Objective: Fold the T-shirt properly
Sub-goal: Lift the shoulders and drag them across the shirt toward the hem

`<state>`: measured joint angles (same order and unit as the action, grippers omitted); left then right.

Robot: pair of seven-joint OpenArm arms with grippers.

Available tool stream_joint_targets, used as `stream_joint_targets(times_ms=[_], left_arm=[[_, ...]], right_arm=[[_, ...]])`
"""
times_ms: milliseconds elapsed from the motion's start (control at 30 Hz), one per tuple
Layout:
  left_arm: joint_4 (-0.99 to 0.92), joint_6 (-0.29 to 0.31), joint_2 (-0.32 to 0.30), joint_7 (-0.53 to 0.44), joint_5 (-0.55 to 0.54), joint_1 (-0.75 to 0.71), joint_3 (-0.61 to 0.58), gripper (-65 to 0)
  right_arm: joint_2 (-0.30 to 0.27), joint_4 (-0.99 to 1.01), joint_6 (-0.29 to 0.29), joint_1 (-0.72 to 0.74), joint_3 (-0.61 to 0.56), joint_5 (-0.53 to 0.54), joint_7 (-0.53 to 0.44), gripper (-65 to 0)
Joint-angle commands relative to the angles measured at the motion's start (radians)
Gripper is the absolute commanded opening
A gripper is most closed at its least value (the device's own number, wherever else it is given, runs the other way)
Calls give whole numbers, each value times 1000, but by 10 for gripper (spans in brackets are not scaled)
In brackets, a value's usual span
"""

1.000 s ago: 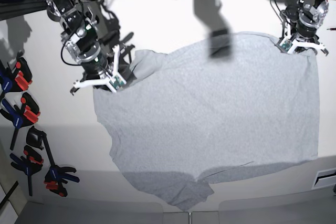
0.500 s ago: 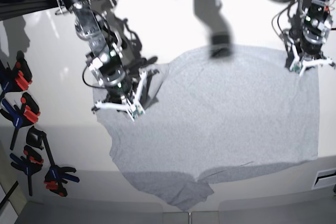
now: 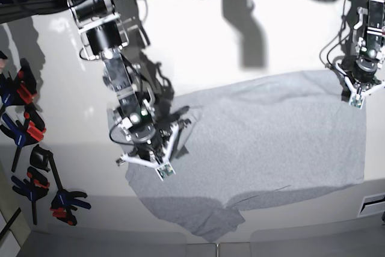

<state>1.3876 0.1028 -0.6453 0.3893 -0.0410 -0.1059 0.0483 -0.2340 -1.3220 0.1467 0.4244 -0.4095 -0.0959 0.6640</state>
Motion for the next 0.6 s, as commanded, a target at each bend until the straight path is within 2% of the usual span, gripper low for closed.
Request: stream_joint_targets(times_ms=[0, 267, 567], left_arm=[[-2, -17, -19, -25, 6, 25, 10, -650], [-82, -17, -17, -87, 6, 56, 10, -650], [-106, -16, -18, -165, 7, 56, 10, -650]], right_arm=[[6, 11, -5, 47, 8, -1, -32, -650], [43, 204, -5, 138, 8, -1, -80, -650], [43, 343, -5, 214, 8, 0, -125, -650]])
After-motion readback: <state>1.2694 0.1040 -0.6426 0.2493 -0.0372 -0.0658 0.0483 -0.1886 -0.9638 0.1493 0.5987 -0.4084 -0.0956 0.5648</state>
